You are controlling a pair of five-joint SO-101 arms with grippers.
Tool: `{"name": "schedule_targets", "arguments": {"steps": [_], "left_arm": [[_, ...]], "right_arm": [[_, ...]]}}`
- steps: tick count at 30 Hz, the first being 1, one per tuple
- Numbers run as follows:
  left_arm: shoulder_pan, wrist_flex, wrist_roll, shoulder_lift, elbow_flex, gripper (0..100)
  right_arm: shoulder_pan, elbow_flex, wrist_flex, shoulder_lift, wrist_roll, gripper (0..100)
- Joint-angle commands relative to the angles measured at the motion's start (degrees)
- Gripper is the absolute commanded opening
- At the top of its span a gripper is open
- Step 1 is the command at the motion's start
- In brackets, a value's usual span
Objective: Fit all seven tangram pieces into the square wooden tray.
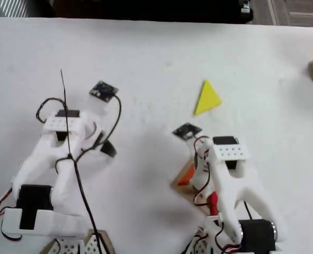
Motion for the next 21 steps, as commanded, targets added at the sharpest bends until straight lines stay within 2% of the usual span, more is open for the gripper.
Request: {"name": "schedule_targets", "arguments": {"steps": [1, 4, 10, 14, 17, 21], "left_arm": [[-0.22, -0.7, -0.7, -0.13, -3.16, 33], [-0.22, -0.7, -0.7, -0.13, -3.16, 33], [-0.22, -0.7, -0.7, -0.13, -3.16, 33], [-0.22, -0.7, -0.7, -0.13, -3.16, 33], [-0.22, -0.7, -0.7, -0.13, -3.16, 33], [-0.31, -0.7, -0.7, -0.13, -3.16, 33]], "right_arm": [[0.04, 3.6, -2.68, -4.88, 2.37, 1.8], [0.22, 6.95, -4.7, -9.89, 2.37, 1.8], [7.52, 7.65, -4.88, -17.8, 3.08, 1.8], [11.21, 7.3, -5.14, -19.65, 7.74, 1.8], [12.62, 6.68, -6.2, -19.56, 8.53, 1.8], [12.53, 4.75, -2.15, -20.09, 8.44, 1.8]]}}
